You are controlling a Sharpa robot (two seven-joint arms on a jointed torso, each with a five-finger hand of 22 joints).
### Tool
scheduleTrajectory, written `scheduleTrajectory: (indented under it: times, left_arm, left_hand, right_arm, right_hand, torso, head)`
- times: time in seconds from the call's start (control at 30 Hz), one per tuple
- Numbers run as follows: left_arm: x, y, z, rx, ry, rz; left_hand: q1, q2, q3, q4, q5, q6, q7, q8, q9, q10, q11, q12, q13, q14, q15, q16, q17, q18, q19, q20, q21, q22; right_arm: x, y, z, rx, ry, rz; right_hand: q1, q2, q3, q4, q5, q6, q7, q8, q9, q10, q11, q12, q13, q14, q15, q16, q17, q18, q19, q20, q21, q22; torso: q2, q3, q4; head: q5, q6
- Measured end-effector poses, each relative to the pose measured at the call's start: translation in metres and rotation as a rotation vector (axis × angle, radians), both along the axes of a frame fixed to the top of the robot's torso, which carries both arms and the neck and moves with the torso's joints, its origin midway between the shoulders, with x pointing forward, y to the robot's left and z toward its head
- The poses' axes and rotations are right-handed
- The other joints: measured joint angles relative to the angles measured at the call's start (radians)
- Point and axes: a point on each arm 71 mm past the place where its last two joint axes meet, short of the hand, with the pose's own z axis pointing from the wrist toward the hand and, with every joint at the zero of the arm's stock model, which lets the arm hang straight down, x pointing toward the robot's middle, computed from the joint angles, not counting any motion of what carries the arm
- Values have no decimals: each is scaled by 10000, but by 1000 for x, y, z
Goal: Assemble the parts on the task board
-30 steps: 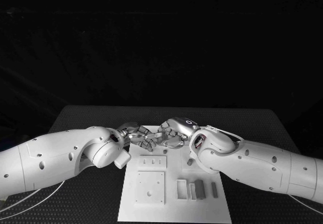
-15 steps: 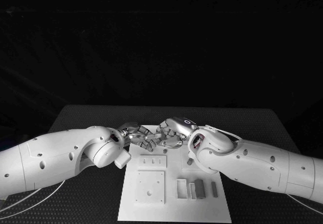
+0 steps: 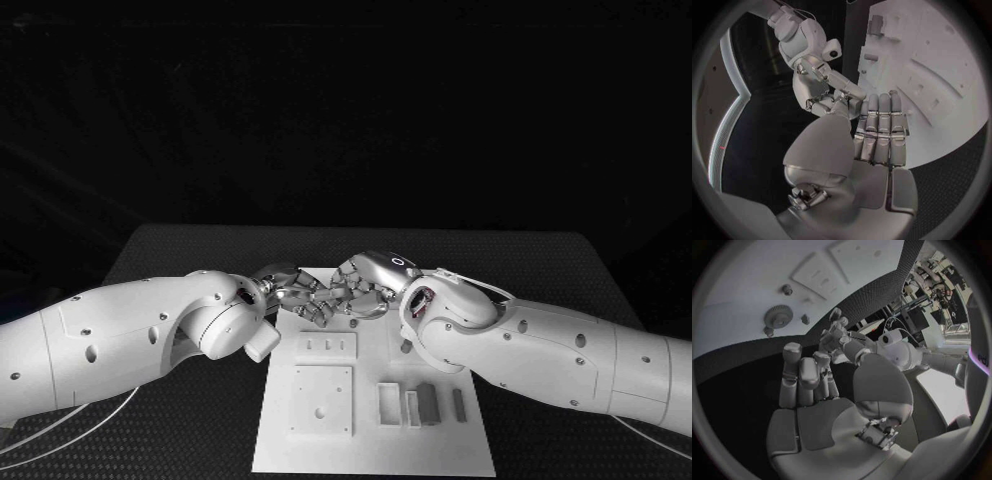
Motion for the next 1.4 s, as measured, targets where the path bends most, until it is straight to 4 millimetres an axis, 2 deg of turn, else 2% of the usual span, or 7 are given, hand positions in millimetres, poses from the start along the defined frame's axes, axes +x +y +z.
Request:
scheduleTrajectory:
  times: [0.2, 0.37, 0.47, 0.6, 0.9, 1.23, 1.4]
  left_arm:
    - [1, 1, -1, 45, 31, 35]
    - [1, 1, -1, 91, 42, 37]
    - [1, 1, 0, 107, 42, 38]
    - [1, 1, 0, 125, 42, 42]
    - [1, 1, 0, 144, 38, 58]
    - [1, 1, 0, 112, 56, 153]
    - [1, 2, -1, 22, 176, 210]
  left_hand:
    - [194, 294, -72, -18, 0, 264, -99, 105, 48, 239, -134, 70, 123, 228, -86, 87, 49, 1, 191, -80, 45, 63]
    - [747, 498, -116, -58, 0, 497, -213, 154, 47, 467, -217, 70, 267, 412, -196, 166, 80, 0, 391, -180, 122, 117]
    - [966, 291, 590, 7, -12, 566, -209, 138, 47, 534, -212, 70, 353, 481, -201, 194, 111, 0, 480, -196, 122, 116]
    - [992, 159, 1011, -14, -20, 623, -266, 135, 40, 568, -245, 70, 431, 538, -251, 194, 140, 0, 534, -251, 122, 131]
    - [1112, 38, 1284, -64, -20, 675, -250, 148, 31, 726, -334, 70, 599, 592, -305, 316, 263, 0, 588, -304, 122, 175]
    - [1608, -202, 1655, -91, 21, 682, -257, 112, 31, 728, -335, 1, 828, 592, -305, 316, 375, 0, 587, -304, 45, 188]
    - [1583, -305, 1747, -38, 21, 682, -259, 72, 8, 672, -279, -48, 913, 552, -265, 316, 397, -1, 587, -304, 4, 204]
  right_arm:
    - [1, 1, -1, -9, 3, -7]
    - [1, 0, -1, -20, 8, -9]
    - [1, 0, -1, -23, 11, -10]
    - [1, 0, -2, -29, 14, -19]
    - [2, 0, -2, -47, 14, -39]
    - [3, -1, -3, -68, 15, -43]
    - [4, 0, -3, -80, 18, -44]
  right_hand:
    - [0, 0, -1, -1, 0, 8, 6, -1, -1, 0, 0, 0, -1, 2, 2, 0, 0, 1, 1, 1, 0, 0]
    - [-13, -14, -1, -1, 0, 8, 6, -5, -4, 0, 0, 0, -1, 3, 3, 0, 0, 0, 2, 2, 0, 0]
    - [-13, -14, -1, -1, 0, 8, 6, -12, -8, 0, 0, 0, -1, 4, 4, 0, -1, 0, 3, 3, 0, 0]
    - [-13, -14, -2, -1, 0, 8, 6, -31, -7, 0, 0, 0, -1, -21, -21, 0, -1, 1, 16, 16, 0, 0]
    - [-26, -28, -3, -2, 0, 7, 7, 5, -4, 0, 0, 0, -2, -22, -21, 0, -1, 1, 16, 16, 0, 0]
    - [-25, -29, 26, 26, -1, 5, 10, 4, 8, 0, 0, 0, -3, -21, -20, 0, -1, 1, 16, 17, -1, 0]
    - [-34, -38, 26, 26, -1, -5, 20, 3, 29, 0, 0, 0, -3, -20, -19, 0, -1, 2, 16, 17, -1, 0]
  torso:
    - [1, 9, -3]
    - [1, 9, -5]
    - [1, 9, -2]
    - [1, 11, 4]
    - [0, 5, 2]
    - [-6, 2, 4]
    - [-6, 2, 1]
  head:
    - [4, -9]
    - [-21, -19]
    - [-26, -25]
    - [-31, -34]
    - [-31, -40]
    - [-15, -22]
    - [-15, -18]
